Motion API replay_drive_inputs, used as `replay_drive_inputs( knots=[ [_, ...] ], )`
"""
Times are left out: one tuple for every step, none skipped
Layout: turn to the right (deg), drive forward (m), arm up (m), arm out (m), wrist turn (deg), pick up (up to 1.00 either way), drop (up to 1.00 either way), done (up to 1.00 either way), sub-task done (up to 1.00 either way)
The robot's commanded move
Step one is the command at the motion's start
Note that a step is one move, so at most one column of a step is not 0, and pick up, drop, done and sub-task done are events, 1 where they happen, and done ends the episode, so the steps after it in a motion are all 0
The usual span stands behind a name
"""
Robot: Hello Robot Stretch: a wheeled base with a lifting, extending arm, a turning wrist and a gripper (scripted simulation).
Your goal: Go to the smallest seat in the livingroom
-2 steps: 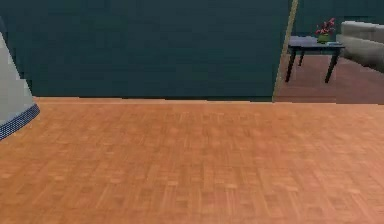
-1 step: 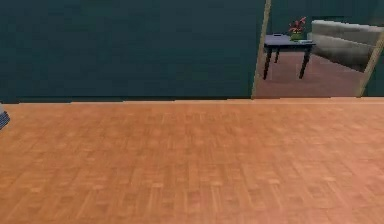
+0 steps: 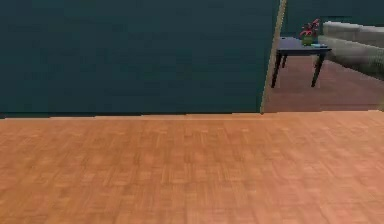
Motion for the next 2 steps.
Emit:
replay_drive_inputs(
  knots=[
    [39.0,0.0,0.0,0.0,0.0,0.0,0.0,0.0,0.0],
    [0.0,0.5,0.0,0.0,0.0,0.0,0.0,0.0,0.0]
  ],
)
